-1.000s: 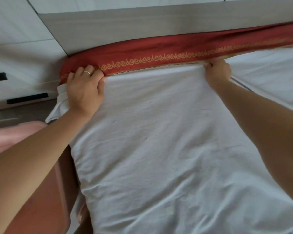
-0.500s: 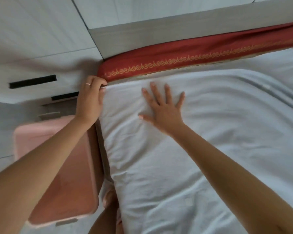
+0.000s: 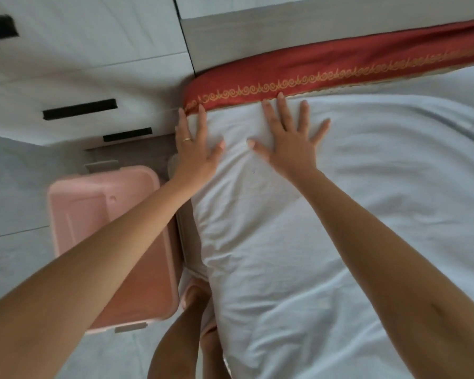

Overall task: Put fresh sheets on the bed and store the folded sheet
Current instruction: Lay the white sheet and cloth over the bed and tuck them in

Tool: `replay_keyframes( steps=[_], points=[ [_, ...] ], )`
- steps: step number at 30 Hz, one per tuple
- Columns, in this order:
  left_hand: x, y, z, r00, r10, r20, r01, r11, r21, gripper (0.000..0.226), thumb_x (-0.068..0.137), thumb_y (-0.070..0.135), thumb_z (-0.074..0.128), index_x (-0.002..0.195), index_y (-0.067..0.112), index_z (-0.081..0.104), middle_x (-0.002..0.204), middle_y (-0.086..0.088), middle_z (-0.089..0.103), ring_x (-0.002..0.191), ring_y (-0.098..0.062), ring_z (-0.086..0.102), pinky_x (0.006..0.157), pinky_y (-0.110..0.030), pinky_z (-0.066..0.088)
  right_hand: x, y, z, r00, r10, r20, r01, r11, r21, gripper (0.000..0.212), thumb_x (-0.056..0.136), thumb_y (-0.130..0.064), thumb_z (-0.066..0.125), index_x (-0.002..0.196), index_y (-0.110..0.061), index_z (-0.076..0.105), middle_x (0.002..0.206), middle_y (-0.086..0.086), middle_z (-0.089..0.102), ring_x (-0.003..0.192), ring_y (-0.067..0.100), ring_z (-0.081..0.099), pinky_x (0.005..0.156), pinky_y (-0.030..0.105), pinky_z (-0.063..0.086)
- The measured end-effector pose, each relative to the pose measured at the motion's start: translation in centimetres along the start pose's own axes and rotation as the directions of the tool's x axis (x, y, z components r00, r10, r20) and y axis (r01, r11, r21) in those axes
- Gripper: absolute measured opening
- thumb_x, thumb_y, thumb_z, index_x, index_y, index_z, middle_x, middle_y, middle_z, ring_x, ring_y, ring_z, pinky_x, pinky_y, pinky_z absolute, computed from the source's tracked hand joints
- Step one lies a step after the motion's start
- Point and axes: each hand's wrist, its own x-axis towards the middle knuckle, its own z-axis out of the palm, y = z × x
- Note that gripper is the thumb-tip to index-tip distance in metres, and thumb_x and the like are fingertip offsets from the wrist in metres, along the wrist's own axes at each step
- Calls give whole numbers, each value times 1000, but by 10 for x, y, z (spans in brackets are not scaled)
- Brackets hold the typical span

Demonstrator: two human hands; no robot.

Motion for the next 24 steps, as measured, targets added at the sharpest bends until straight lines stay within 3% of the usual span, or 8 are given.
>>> replay_keyframes(
  steps=[5, 9, 11, 13, 16, 18, 20, 24],
  points=[
    [17, -1, 3, 997, -78, -7, 78, 997, 14, 70, 95, 49, 34, 151, 27, -1, 152, -25, -19, 140, -42, 19, 111, -43, 26, -55, -6, 18, 963, -56, -265, 52, 998, -24, 62, 96, -47, 31, 151, -20, 18, 158, 2, 17, 145, 35, 10, 108, 66, -1],
    [17, 4, 0, 993, -116, 22, 115, 992, 51, 67, 98, 42, 37, 150, 28, -3, 152, -24, -22, 143, -40, 5, 115, -43, 17, -172, 22, 75, 865, -501, -16, 490, 852, -185, 61, 92, -56, 30, 149, -37, 20, 158, -7, 12, 145, 31, 10, 106, 71, 6],
    [10, 15, 0, 983, -181, -23, 182, 978, 106, 66, 99, 42, 36, 150, 29, -3, 153, -22, -21, 143, -41, -1, 114, -54, 13, -227, 85, 90, 942, -334, 20, 331, 920, -212, 63, 92, -62, 26, 149, -40, 10, 159, -12, -1, 145, 30, 9, 105, 71, 9],
    [-9, 29, 8, 965, -205, -163, 234, 954, 189, 63, 99, 37, 38, 150, 30, 1, 156, -18, -13, 143, -39, 2, 109, -63, 14, -276, 139, 82, 997, 10, 75, 5, 979, -202, 66, 91, -67, 15, 150, -38, 6, 159, -9, -1, 144, 32, 10, 102, 75, 8],
    [-74, 45, 34, 959, -63, -275, 125, 969, 212, 56, 97, 35, 37, 149, 23, 23, 155, -21, 10, 142, -41, 12, 107, -63, 23, -316, 162, 63, 934, 311, 178, -280, 943, -180, 77, 84, -77, 8, 149, -38, 0, 159, -7, -4, 145, 33, 0, 100, 75, 1],
    [-140, 48, 66, 978, -99, -186, 136, 971, 196, 59, 93, 43, 37, 148, 25, 27, 156, -19, 11, 141, -44, 10, 106, -65, 23, -316, 149, 54, 914, 327, 240, -310, 945, -107, 82, 79, -81, 5, 148, -39, -4, 159, -6, -7, 144, 31, -5, 102, 71, -1],
    [-215, 54, 98, 981, -182, 71, 154, 943, 294, 72, 87, 55, 40, 150, 37, 9, 158, -9, -8, 142, -43, -7, 103, -69, 16, -303, 133, 53, 946, 184, 265, -165, 982, -91, 80, 83, -77, 10, 149, -33, 6, 159, 2, 5, 144, 34, 3, 103, 71, 4],
    [-353, 60, 141, 861, -254, 440, 44, 900, 433, 96, 80, 60, 50, 135, 52, -29, 141, 5, -48, 133, -35, -34, 107, -69, 12, -280, 103, 53, 968, -119, 219, 142, 986, -90, 68, 83, -55, 42, 145, -32, 26, 154, 6, 27, 140, 40, 18, 99, 76, 19]
  ],
)
